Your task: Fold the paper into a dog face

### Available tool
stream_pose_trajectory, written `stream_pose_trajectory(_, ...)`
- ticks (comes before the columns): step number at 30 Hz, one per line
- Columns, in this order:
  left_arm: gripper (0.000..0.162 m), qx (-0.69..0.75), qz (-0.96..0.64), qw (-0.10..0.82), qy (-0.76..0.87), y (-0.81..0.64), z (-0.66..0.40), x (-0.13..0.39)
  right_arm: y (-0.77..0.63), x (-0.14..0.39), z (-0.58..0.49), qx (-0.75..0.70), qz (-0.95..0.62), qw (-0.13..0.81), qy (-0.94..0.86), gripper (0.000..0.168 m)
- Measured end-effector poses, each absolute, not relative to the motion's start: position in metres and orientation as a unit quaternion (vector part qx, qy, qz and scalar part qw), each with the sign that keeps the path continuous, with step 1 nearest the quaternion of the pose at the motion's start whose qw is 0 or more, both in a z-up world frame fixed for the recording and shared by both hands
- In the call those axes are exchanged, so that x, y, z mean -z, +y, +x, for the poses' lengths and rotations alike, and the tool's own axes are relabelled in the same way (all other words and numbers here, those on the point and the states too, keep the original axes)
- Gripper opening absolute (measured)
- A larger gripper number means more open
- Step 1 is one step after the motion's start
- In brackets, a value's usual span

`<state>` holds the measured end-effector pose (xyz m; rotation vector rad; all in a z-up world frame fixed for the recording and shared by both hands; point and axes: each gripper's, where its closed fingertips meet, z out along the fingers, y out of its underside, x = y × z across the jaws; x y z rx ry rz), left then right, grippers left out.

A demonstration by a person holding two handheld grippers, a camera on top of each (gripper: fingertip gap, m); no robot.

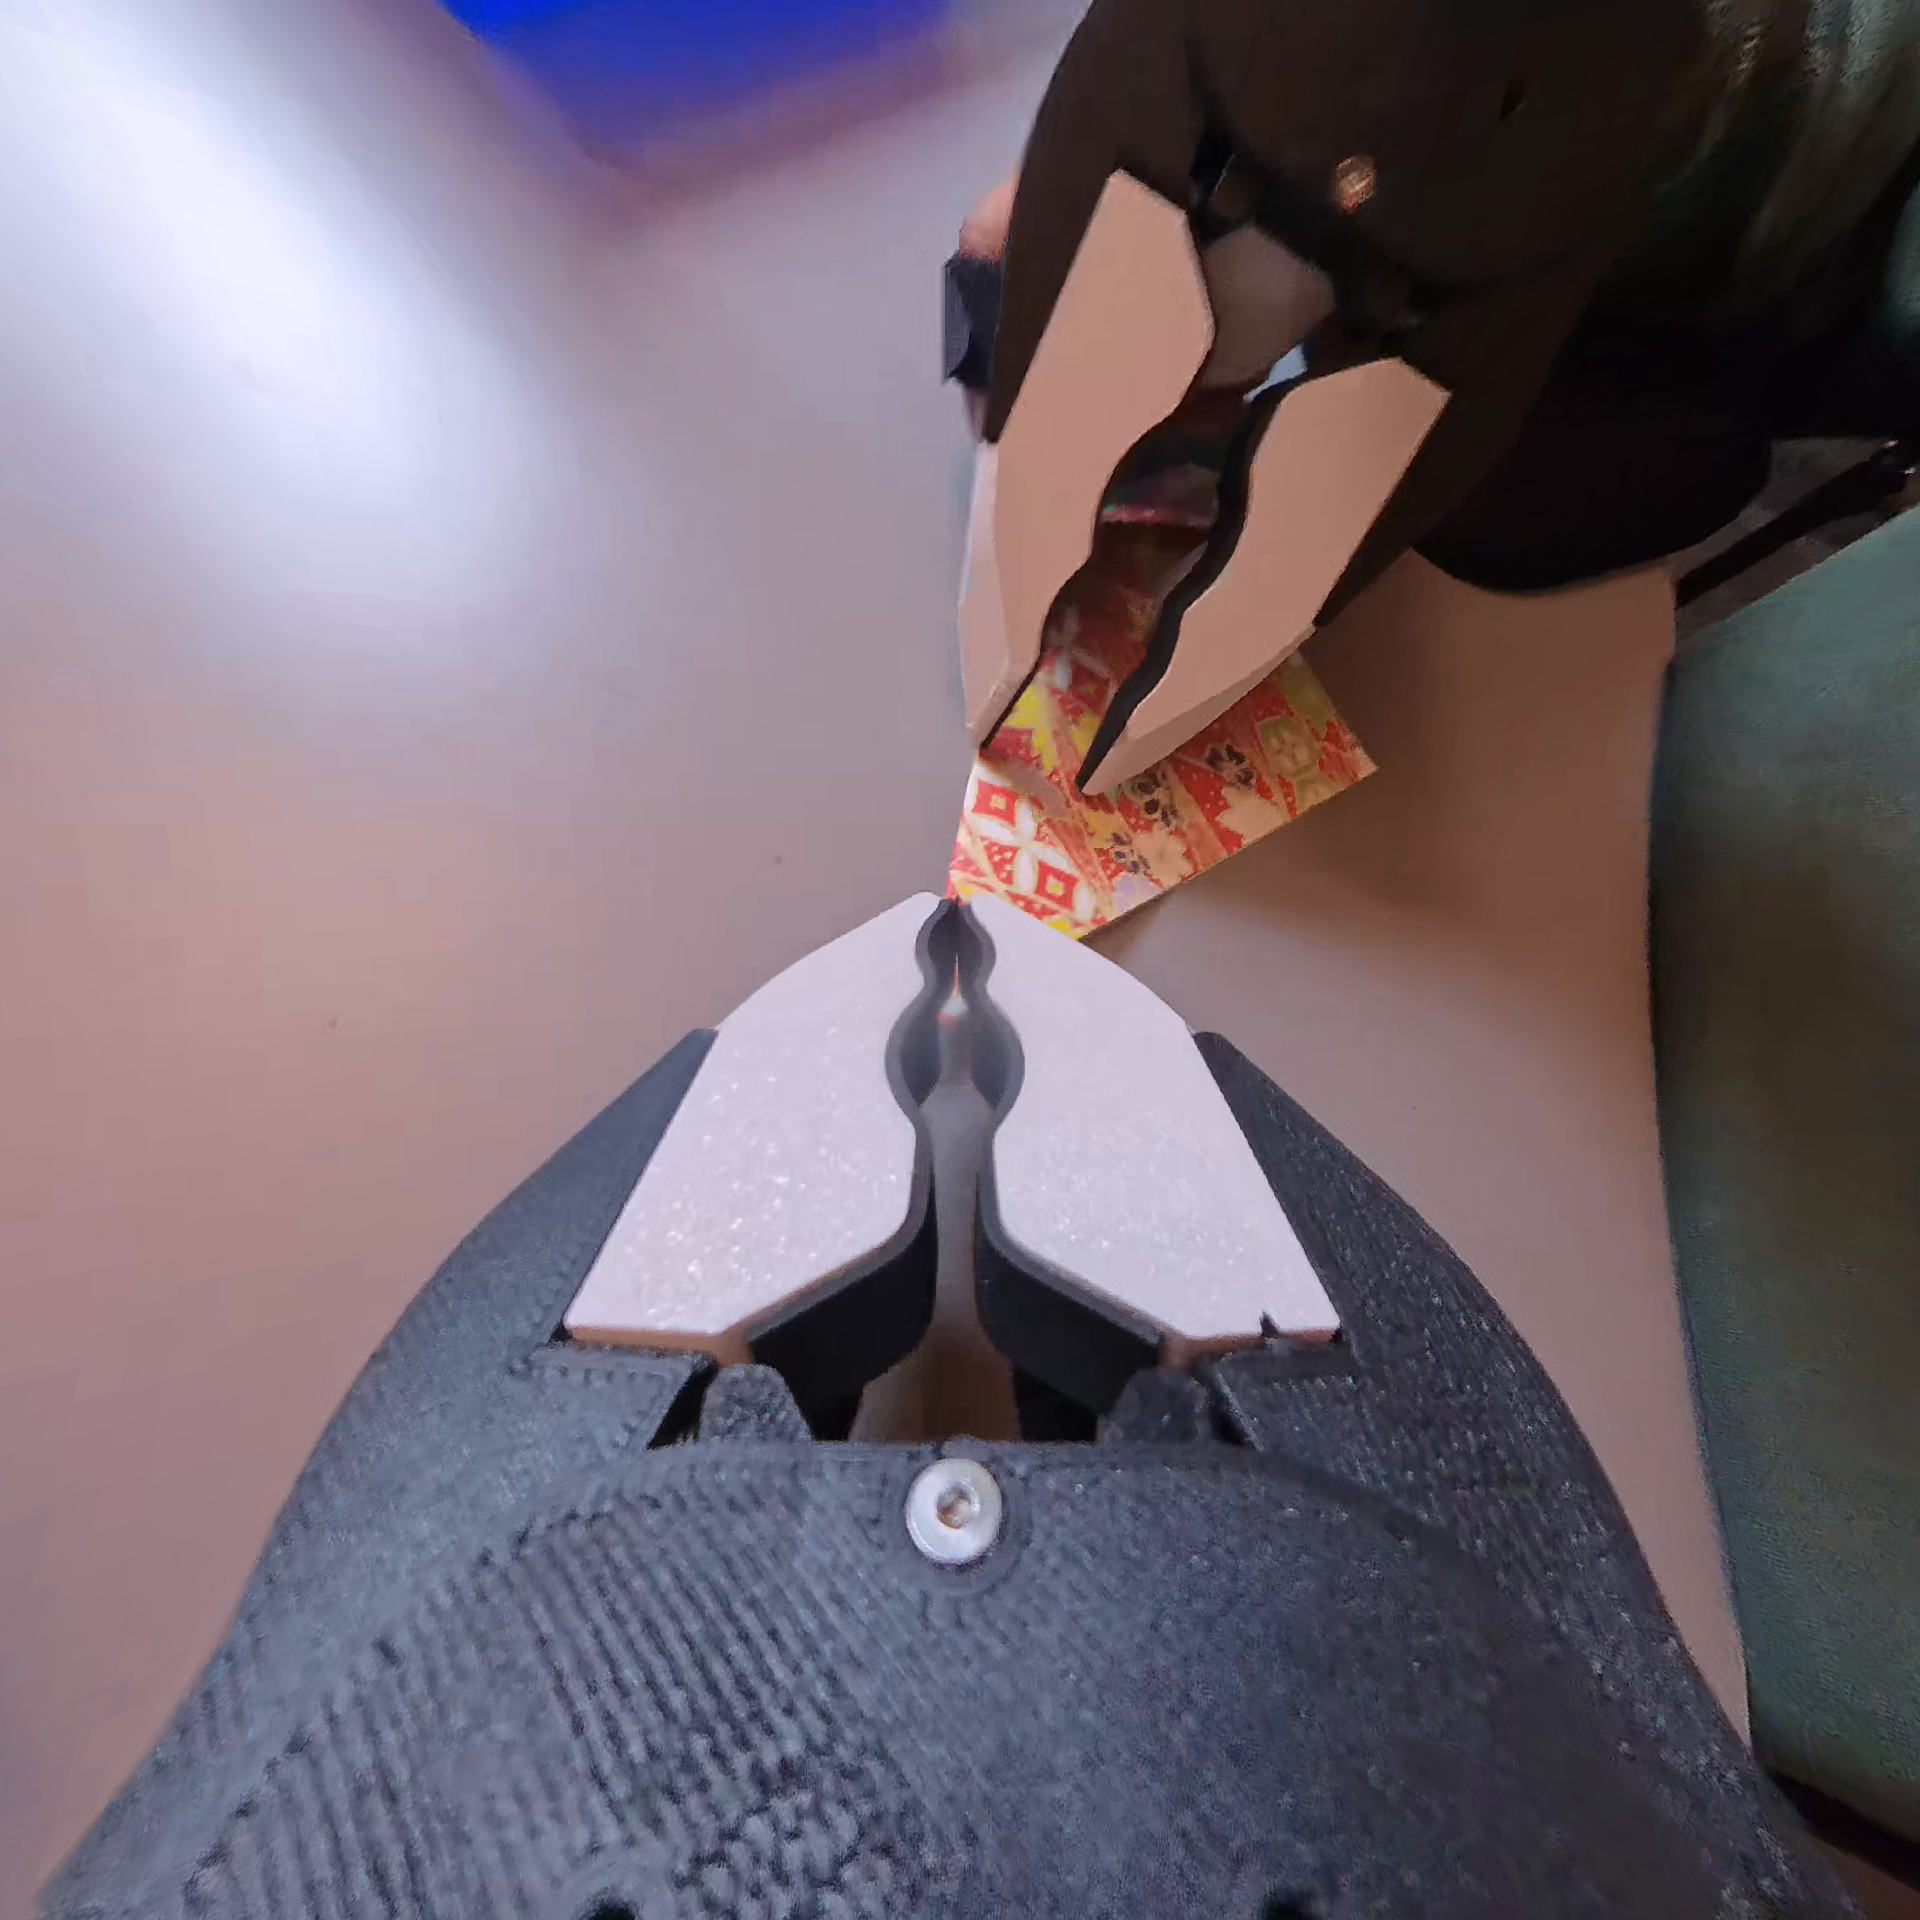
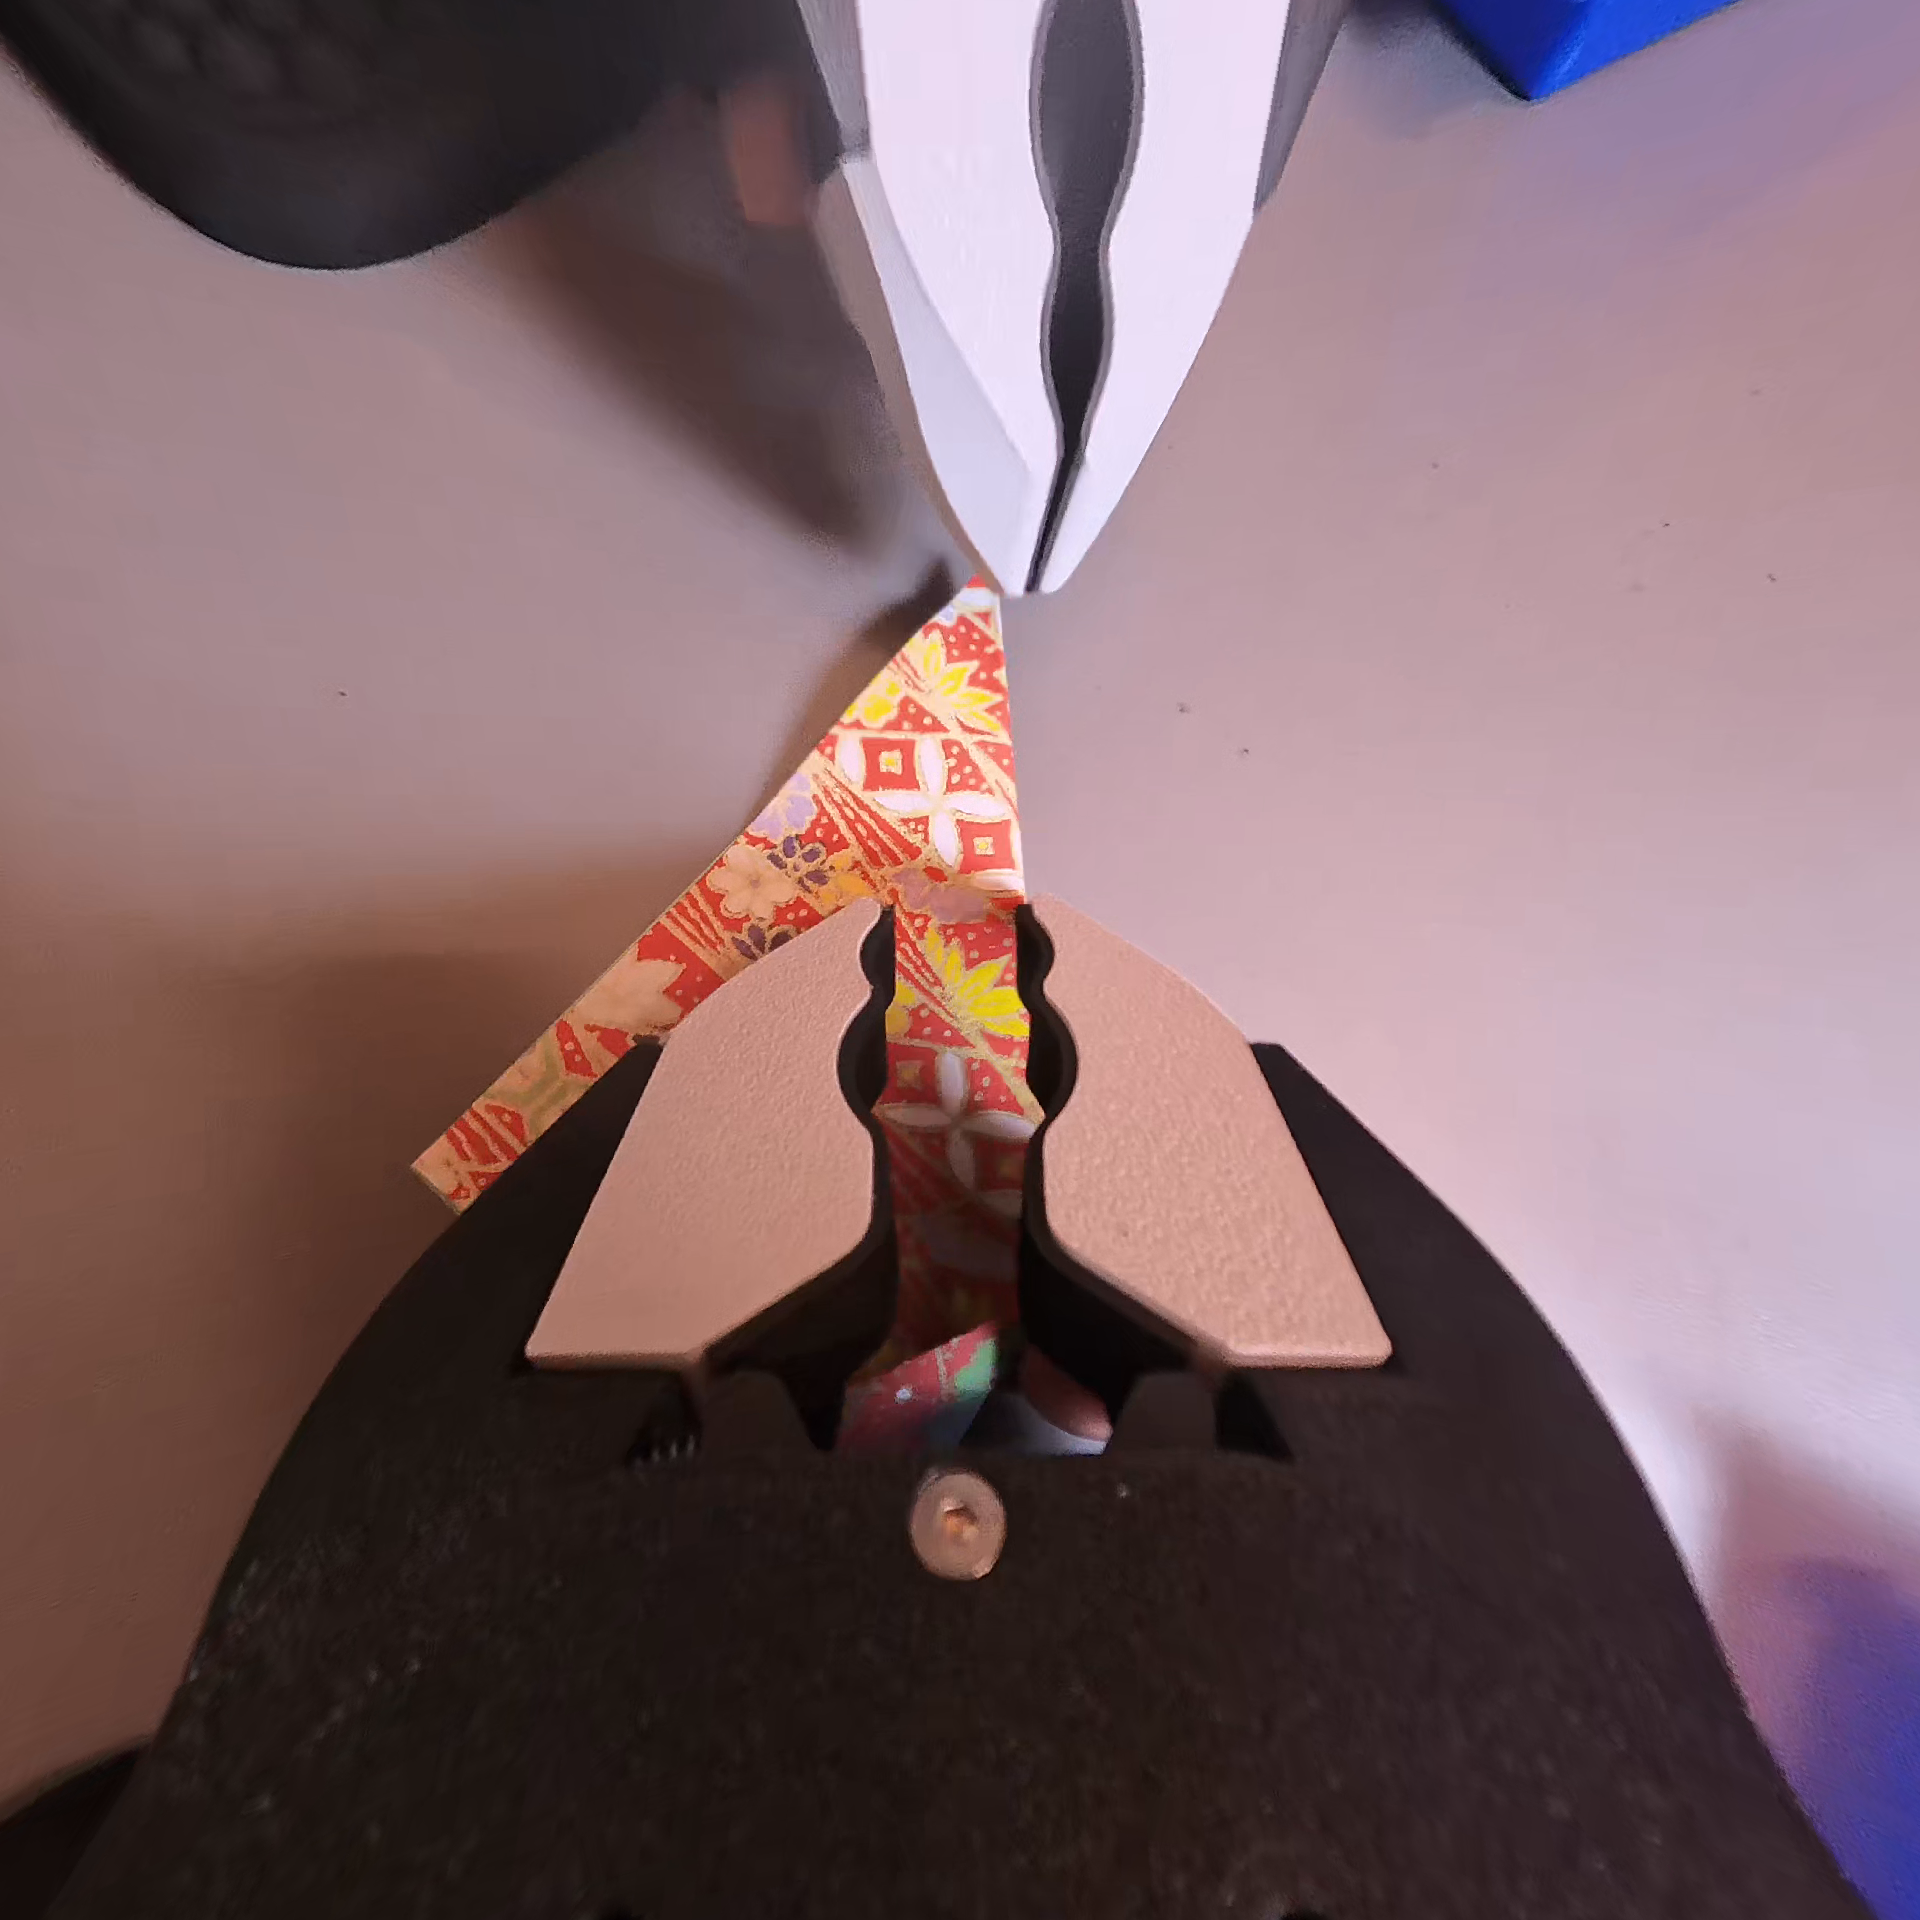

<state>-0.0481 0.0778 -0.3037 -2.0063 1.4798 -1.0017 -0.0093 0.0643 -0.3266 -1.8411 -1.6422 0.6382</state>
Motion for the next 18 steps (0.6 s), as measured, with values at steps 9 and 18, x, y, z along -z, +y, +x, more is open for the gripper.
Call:
stream_pose_trajectory(9, 0.000, 0.328, -0.733, 0.218, 0.554, 0.079, -0.058, 0.310, 0.068, 0.328, -0.006, -0.251, -0.707, 0.254, -0.610, 0.012)
stream_pose_trajectory(18, 0.025, 0.343, -0.741, 0.185, 0.547, 0.073, -0.059, 0.319, 0.069, 0.325, -0.005, -0.248, -0.689, 0.282, -0.620, 0.000)
